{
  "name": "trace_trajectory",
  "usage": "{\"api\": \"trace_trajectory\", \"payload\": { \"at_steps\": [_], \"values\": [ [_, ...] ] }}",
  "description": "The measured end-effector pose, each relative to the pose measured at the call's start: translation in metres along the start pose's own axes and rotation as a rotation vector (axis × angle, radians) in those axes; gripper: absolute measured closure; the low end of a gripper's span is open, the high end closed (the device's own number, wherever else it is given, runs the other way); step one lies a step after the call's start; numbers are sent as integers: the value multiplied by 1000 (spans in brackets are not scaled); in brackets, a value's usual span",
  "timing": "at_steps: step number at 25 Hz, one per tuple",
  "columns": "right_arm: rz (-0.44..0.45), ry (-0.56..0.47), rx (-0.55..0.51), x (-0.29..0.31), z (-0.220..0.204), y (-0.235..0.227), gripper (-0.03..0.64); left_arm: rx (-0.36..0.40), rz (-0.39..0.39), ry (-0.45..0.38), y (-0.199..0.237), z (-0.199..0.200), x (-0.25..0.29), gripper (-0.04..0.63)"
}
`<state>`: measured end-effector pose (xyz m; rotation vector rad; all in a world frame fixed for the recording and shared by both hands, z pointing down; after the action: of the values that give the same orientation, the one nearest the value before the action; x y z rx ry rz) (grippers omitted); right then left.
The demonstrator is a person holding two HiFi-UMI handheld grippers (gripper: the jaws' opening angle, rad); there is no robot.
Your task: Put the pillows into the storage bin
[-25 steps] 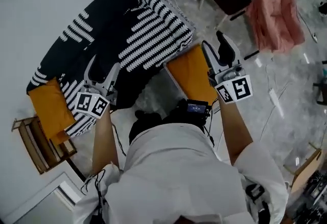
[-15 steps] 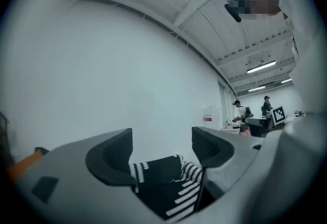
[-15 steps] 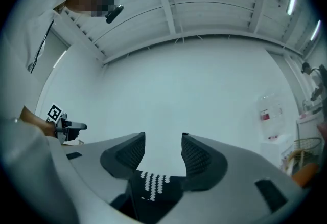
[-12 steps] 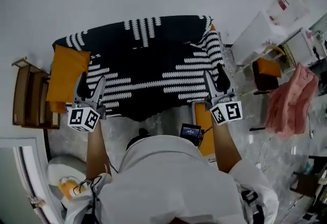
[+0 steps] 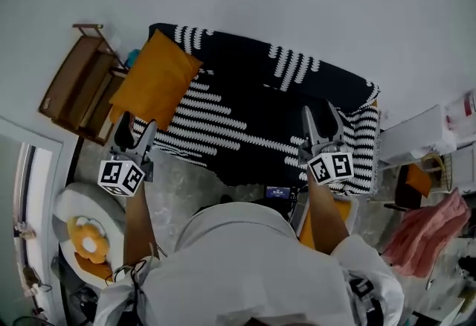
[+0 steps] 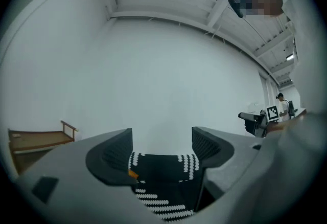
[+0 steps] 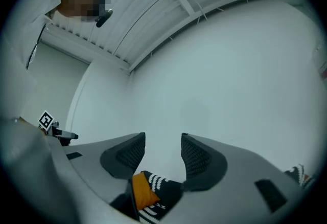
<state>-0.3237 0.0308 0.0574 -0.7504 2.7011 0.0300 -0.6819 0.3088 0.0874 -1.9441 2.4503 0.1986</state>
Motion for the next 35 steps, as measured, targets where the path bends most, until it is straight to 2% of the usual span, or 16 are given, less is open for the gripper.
{"api": "trace_trajectory", "payload": {
  "at_steps": [4, 8, 15, 20, 23, 29, 32, 35],
  "values": [
    [93, 22, 71, 52, -25, 46, 380, -25, 117, 8, 54, -3, -36, 229],
    [158, 64, 133, 93, -59, 71, 380, -55, 191, 28, 90, -13, -49, 229],
    [205, 124, 240, 180, -134, 95, 380, -79, 265, 57, 156, -23, -20, 229],
    [200, 149, 494, 258, -191, 96, 380, -78, 231, 132, 197, -27, 39, 229],
    [203, 179, 528, 292, -224, 93, 380, -75, 213, 190, 220, -34, 71, 229],
    [206, 231, 619, 340, -289, 103, 380, -48, 234, 291, 274, -45, 121, 229],
    [174, 280, 653, 355, -323, 107, 380, -14, 216, 353, 301, -53, 152, 229],
    [122, 338, 764, 356, -362, 115, 379, -7, 176, 435, 325, -69, 177, 229]
  ]
}}
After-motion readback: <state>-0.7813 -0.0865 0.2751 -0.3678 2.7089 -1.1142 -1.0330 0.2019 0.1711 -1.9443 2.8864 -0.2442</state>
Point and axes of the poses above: the fingertips, and each gripper's own axes: x forward along the fingers, y to its left, z out of its top, the point moved 2 cm from there along -x, backward along the fingers, and after that the axes turned 5 degrees about -y, right-handed, at the moved point
